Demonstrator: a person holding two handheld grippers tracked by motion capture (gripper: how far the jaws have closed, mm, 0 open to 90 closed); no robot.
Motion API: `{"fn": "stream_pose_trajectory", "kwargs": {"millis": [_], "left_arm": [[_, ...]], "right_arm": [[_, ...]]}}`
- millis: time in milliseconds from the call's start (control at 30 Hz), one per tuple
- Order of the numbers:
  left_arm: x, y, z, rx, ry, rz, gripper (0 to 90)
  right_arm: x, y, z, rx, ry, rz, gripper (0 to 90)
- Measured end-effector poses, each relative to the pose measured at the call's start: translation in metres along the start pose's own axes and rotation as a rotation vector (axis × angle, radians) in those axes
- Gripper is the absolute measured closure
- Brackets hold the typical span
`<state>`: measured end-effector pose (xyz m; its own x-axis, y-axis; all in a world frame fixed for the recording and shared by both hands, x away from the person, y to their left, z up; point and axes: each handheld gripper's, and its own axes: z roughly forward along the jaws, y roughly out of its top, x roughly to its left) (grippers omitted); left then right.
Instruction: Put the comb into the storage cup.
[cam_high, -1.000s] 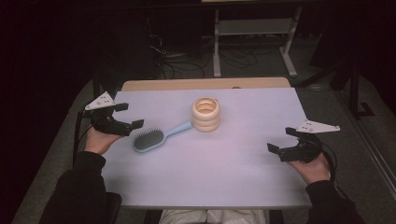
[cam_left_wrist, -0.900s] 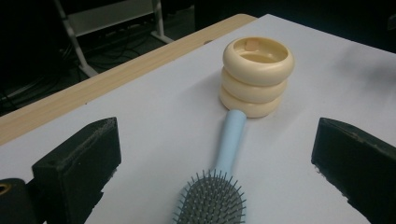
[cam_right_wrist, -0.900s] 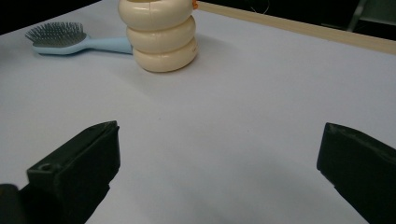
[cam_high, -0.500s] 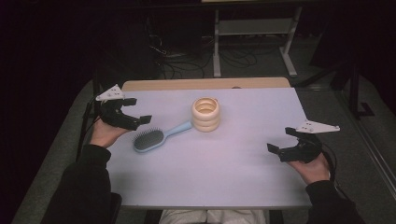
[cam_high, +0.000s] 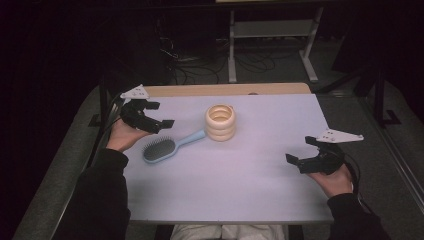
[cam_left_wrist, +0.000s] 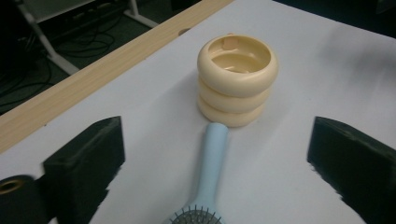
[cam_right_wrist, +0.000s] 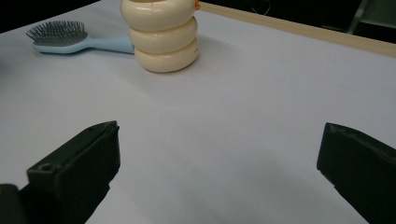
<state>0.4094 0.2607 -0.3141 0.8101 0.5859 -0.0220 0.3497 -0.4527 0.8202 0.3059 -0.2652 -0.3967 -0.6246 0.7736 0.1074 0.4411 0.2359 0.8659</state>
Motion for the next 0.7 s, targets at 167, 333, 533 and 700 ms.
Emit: {"fn": "stream_pose_trajectory", "kwargs": {"millis": [167,333,533,700], "left_arm": [[0.0,-0.003,0.013,0.02,-0.006,0.0,8.8],[0.004,-0.002,0.022,0.025,-0.029,-0.027,18.0],[0.008,-0.002,0.027,0.017,-0.023,-0.055,27.2],[0.006,0.0,0.028,0.002,-0.045,-0.053,35.2]], "right_arm": [[0.0,0.0,0.0,0.0,0.001,-0.003,0.0],[0.0,0.0,0.0,0.001,0.003,-0.003,0.0],[0.001,0.0,0.002,0.012,0.011,-0.007,0.0],[0.001,0.0,0.001,0.009,0.008,-0.009,0.0]]}}
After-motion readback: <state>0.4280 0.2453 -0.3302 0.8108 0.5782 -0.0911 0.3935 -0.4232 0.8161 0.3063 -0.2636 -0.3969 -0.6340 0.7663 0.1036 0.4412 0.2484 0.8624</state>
